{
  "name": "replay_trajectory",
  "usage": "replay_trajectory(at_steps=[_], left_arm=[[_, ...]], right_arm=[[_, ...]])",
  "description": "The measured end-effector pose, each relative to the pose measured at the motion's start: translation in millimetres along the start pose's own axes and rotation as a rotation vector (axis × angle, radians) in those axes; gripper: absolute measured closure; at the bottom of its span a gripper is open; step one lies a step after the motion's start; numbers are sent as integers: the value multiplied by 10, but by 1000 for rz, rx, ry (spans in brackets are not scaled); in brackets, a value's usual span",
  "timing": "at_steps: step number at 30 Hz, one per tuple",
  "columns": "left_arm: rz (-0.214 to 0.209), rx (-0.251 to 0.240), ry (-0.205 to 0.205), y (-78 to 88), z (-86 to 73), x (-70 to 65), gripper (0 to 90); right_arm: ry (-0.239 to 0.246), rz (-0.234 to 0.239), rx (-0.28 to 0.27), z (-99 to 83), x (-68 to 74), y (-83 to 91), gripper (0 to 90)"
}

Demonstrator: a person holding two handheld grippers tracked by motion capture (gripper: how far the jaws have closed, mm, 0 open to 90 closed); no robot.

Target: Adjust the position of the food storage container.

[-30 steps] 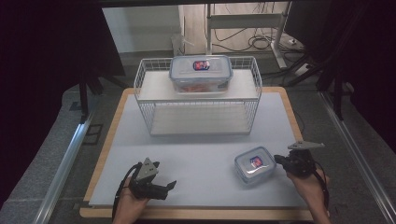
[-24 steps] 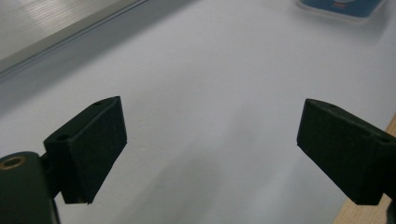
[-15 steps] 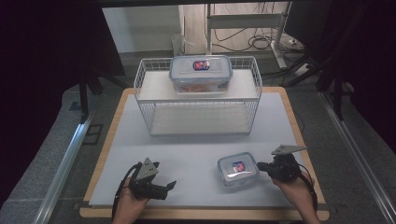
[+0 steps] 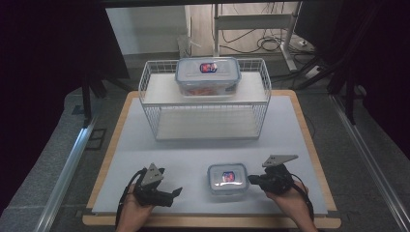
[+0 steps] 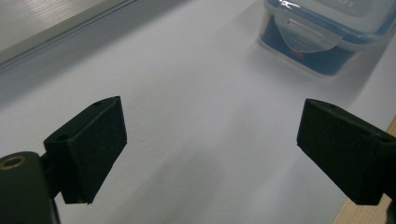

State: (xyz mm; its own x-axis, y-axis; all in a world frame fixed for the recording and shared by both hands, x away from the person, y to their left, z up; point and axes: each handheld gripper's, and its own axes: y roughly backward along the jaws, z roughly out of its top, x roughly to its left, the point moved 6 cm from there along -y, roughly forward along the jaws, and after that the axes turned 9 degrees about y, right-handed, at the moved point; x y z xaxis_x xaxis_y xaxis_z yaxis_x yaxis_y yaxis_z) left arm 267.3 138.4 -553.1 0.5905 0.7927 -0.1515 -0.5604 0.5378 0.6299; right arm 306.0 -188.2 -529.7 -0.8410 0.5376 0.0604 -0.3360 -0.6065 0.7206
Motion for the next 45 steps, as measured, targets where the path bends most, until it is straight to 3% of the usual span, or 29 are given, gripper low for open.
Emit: replay_trajectory(at_steps=[6, 10, 15, 20, 23, 34, 45], left_arm=[[-6, 19, 15, 1, -18, 23, 81], [-8, 18, 36, 14, -19, 56, 93], [-11, 21, 33, 15, -19, 49, 93], [-6, 27, 27, 28, -26, 53, 93], [-15, 29, 37, 48, -36, 71, 112], [-23, 32, 73, 163, -139, 140, 106], [-3, 49, 33, 92, -187, 135, 95]], right_arm=[[5, 50, -21, 83, 128, -92, 899], [24, 62, -32, 144, 206, -157, 899], [45, 70, -45, 228, 287, -254, 899], [77, 43, -53, 264, 312, -264, 899], [98, 2, -52, 249, 285, -219, 895], [80, -93, -106, 144, 65, -42, 620], [99, -123, -96, 34, -63, -75, 381]])
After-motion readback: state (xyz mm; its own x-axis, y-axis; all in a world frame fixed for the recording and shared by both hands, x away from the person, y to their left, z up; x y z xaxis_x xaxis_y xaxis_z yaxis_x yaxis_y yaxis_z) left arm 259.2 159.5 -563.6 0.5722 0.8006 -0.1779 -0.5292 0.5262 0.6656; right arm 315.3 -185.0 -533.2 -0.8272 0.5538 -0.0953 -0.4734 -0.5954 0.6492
